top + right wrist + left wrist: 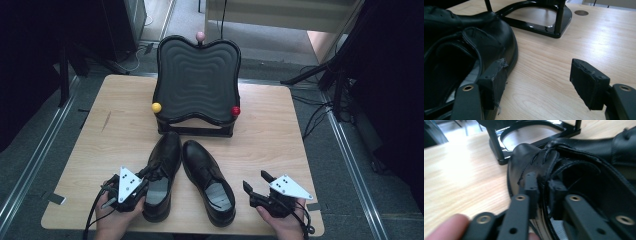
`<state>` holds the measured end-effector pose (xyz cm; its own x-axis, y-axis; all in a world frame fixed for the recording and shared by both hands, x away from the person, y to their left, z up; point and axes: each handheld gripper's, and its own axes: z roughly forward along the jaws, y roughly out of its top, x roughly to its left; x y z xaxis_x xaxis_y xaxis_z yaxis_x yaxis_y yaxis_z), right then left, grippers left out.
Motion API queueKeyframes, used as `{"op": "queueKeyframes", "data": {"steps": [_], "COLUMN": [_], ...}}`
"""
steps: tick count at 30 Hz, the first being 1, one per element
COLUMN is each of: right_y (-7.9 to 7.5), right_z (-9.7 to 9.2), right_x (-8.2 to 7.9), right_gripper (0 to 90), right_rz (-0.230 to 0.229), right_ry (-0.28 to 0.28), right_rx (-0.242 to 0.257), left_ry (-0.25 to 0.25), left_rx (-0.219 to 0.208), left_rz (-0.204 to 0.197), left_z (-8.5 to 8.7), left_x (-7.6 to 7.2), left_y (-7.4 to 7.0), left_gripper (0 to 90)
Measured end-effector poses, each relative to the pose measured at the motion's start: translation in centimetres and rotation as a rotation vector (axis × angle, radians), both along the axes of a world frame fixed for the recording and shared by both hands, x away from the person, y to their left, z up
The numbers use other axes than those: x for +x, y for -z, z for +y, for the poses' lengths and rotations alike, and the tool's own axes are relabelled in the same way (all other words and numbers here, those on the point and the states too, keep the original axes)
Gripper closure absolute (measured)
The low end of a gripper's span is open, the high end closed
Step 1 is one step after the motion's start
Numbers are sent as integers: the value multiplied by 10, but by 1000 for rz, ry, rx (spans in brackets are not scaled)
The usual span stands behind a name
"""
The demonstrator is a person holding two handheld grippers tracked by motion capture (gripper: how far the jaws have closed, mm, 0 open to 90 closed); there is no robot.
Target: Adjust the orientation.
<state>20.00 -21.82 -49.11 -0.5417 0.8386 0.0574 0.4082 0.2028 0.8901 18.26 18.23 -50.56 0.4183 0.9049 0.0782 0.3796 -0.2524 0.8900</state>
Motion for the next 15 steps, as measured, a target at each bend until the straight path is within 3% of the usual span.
{"op": "queueKeyframes", "data": {"steps": [1, 3, 7, 8, 12, 15], "right_y": [-3, -5, -16, -16, -19, -18], "right_z": [2, 3, 13, 13, 29, 44], "right_x": [-1, -1, -2, -2, -4, -3], "right_gripper": [306, 306, 319, 319, 334, 386], "right_rz": [-6, -3, -2, -2, -2, 23], "right_ry": [-7, -15, -64, -64, -116, -162], "right_rx": [10, 19, 38, 38, 16, -7], "left_ry": [10, 36, 79, 79, 98, 105], "left_rx": [-30, -107, -198, -198, -267, -282], "left_rz": [9, 32, 55, 55, 38, 24], "left_z": [3, 8, 21, 21, 32, 38], "left_x": [0, 0, -1, -1, -5, -7], "left_y": [-1, -4, -8, -8, -16, -19], "left_gripper": [696, 660, 527, 505, 478, 461]}}
